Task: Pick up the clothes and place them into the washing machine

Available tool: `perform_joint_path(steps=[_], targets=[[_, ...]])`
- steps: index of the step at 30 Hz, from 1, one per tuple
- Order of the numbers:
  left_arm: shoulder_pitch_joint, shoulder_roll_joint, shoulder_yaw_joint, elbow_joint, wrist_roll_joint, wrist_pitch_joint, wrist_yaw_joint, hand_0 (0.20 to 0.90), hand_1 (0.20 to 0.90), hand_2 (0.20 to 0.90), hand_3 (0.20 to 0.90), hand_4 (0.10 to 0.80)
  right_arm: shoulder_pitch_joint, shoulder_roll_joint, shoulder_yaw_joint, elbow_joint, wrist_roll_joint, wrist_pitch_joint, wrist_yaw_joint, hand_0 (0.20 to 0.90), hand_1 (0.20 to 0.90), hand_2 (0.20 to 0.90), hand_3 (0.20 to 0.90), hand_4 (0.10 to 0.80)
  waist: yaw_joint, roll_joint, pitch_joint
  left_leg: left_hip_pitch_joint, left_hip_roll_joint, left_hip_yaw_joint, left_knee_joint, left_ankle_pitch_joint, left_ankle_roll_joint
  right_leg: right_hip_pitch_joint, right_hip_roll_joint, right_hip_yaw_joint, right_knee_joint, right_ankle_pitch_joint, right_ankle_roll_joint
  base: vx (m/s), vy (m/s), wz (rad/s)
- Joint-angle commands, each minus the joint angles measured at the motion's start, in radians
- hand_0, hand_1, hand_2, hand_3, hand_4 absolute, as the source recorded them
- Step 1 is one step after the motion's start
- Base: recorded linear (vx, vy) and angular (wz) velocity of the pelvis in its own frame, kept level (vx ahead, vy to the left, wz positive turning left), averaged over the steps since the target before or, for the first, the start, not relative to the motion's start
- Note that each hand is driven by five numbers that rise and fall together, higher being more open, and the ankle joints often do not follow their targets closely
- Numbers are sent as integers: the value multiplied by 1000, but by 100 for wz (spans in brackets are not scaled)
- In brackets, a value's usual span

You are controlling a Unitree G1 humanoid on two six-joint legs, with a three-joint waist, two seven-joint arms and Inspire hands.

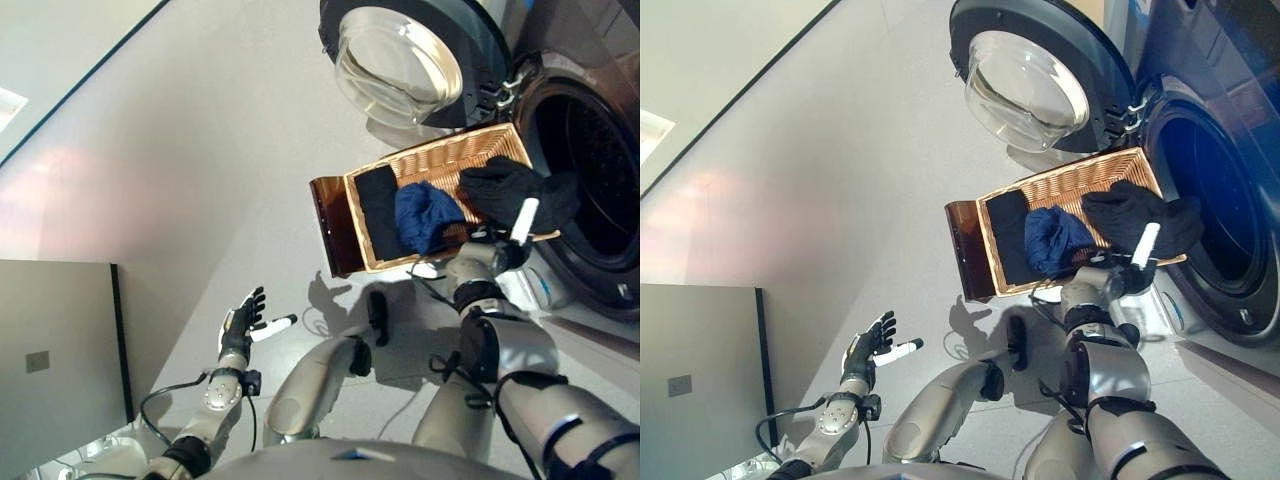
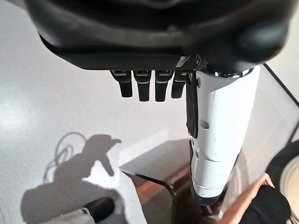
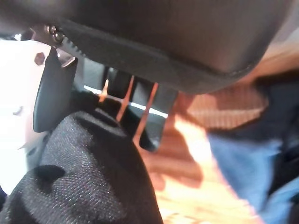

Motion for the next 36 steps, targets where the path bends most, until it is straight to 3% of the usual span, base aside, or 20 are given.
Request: perform_joint_path(steps=[1, 4, 6, 7, 8, 10, 11, 12, 13, 15, 16, 17, 18, 19, 20, 21, 22, 24, 26, 36], targets=[[-8, 30, -5, 6, -29, -54, 17, 900, 900, 900, 900, 800, -110, -118, -5, -94, -77, -89, -9, 200, 200, 200, 200, 300, 25, 30, -33, -49, 24, -61, -18, 7, -120, 30, -5, 15, 91, -145, -18, 43, 42, -2], [7, 41, 14, 0, -53, -68, 17, 900, 900, 900, 900, 800, -188, -276, -7, -138, -157, -120, -85, 200, 200, 200, 200, 300, 28, 41, -51, -51, 23, -58, -22, 8, -121, 19, -8, 23, 93, -146, -16, 27, 15, 0], [6, 40, 13, 0, -52, -70, 18, 900, 900, 900, 900, 800, -208, -310, 0, -146, -195, -123, -126, 200, 200, 200, 200, 300, 30, 46, -53, -50, 22, -58, -25, 8, -122, 16, -8, 26, 94, -148, -15, 0, 0, 0], [12, 56, 16, -12, -50, -79, 21, 900, 900, 900, 900, 800, -250, -398, 16, -168, -257, -131, -177, 200, 200, 200, 200, 300, 29, 50, -60, -51, 20, -57, -25, 8, -124, 11, -11, 29, 96, -149, -15, 0, 0, 0], [10, 52, 14, -13, -50, -78, 21, 900, 900, 900, 900, 800, -258, -402, 20, -171, -273, -128, -194, 200, 200, 200, 200, 300, 31, 54, -59, -52, 20, -56, -25, 8, -123, 8, -11, 30, 98, -149, -15, 0, 0, 0], [30, 71, 34, -32, -44, -91, 30, 900, 900, 900, 900, 800, -327, -555, 79, -163, -377, -96, -266, 200, 200, 200, 200, 300, 37, 58, -71, -57, 17, -54, -27, 10, -128, -5, -20, 35, 103, -149, -13, -1, 14, -6], [30, 68, 33, -34, -44, -90, 30, 900, 900, 900, 900, 800, -336, -560, 86, -160, -381, -93, -271, 200, 200, 200, 200, 300, 38, 61, -71, -59, 17, -53, -27, 10, -128, -8, -20, 36, 104, -149, -13, -16, 15, -7], [41, 86, 52, -43, -39, -94, 36, 900, 900, 900, 900, 800, -387, -649, 172, -106, -471, -1, -282, 345, 345, 345, 345, 404, 40, 53, -75, -60, 18, -49, -32, 14, -131, -20, -19, 43, 111, -145, -13, 0, 0, 0], [42, 89, 54, -44, -34, -97, 39, 900, 900, 900, 900, 800, -432, -674, 235, -50, -476, 34, -270, 900, 900, 900, 900, 800, 43, 51, -75, -61, 18, -43, -35, 16, -132, -29, -17, 48, 113, -144, -14, 0, 0, 0], [44, 88, 56, -43, -29, -98, 41, 900, 900, 900, 900, 800, -483, -697, 305, 18, -503, 88, -257, 900, 900, 900, 900, 800, 42, 46, -74, -63, 21, -39, -36, 17, -132, -37, -15, 54, 115, -141, -15, 3, -4, -6], [51, 91, 78, -47, -36, -92, 45, 900, 900, 900, 900, 800, -573, -741, 504, 174, -694, 258, -214, 900, 900, 900, 900, 800, 46, 29, -77, -65, 25, -28, -38, 17, -133, -51, -9, 65, 119, -136, -18, -1, -7, -7], [49, 82, 81, -47, -36, -91, 45, 900, 900, 900, 900, 800, -600, -742, 528, 186, -692, 259, -211, 900, 900, 900, 900, 800, 44, 36, -74, -68, 26, -26, -39, 20, -132, -56, -8, 67, 117, -132, -19, -20, -25, -7], [40, 83, 111, -44, -39, -86, 51, 900, 900, 900, 900, 800, -716, -746, 826, 338, -1082, 451, -278, 900, 900, 900, 900, 800, 44, 22, -73, -73, 33, -17, -42, 29, -134, -61, -1, 69, 112, -120, -25, -28, -25, -6], [38, 76, 114, -44, -38, -86, 51, 900, 900, 900, 900, 800, -733, -743, 842, 344, -1082, 452, -277, 900, 900, 900, 900, 800, 41, 29, -70, -74, 34, -17, -42, 31, -134, -62, 0, 69, 110, -117, -25, 58, -52, -10], [36, 79, 132, -54, -29, -78, 47, 900, 900, 900, 900, 800, -754, -714, 1028, 419, -1375, 592, -272, 900, 900, 900, 900, 800, 39, 24, -72, -67, 32, -24, -41, 10, -141, -56, 2, 72, 118, -144, -22, -21, -40, -10], [63, 67, 171, -122, -33, -84, 46, 900, 900, 900, 900, 800, -729, -694, 1061, 375, -1539, 634, -264, 900, 900, 900, 900, 800, 36, 25, -67, -85, 39, -15, -43, 39, -134, -70, 11, 68, 107, -108, -34, -16, -50, -9], [72, 65, 180, -132, -41, -80, 41, 900, 900, 900, 900, 800, -707, -693, 1020, 359, -1490, 610, -210, 900, 900, 900, 900, 800, 32, 21, -67, -87, 40, -18, -43, 40, -135, -71, 14, 69, 107, -108, -35, -5, -44, -2], [70, 58, 170, -127, -59, -81, 38, 900, 900, 900, 900, 800, -701, -676, 986, 384, -1460, 610, -274, 900, 900, 900, 900, 800, 33, 17, -69, -78, 35, -31, -41, 14, -142, -66, 11, 71, 119, -139, -29, 83, -31, 3], [67, 58, 176, -126, -67, -81, 39, 900, 900, 900, 900, 800, -681, -658, 965, 385, -1446, 596, -254, 900, 900, 900, 900, 800, 34, 15, -62, -93, 41, -24, -44, 42, -135, -76, 18, 63, 110, -110, -38, -112, -14, -8], [34, 44, 163, -65, -67, -88, 60, 900, 900, 900, 900, 800, -588, -577, 855, 379, -1353, 540, -229, 900, 900, 900, 900, 800, 18, -15, -33, -99, 50, -24, -33, 38, -135, -79, 29, 63, 120, -112, -43, -17, -6, 2]])
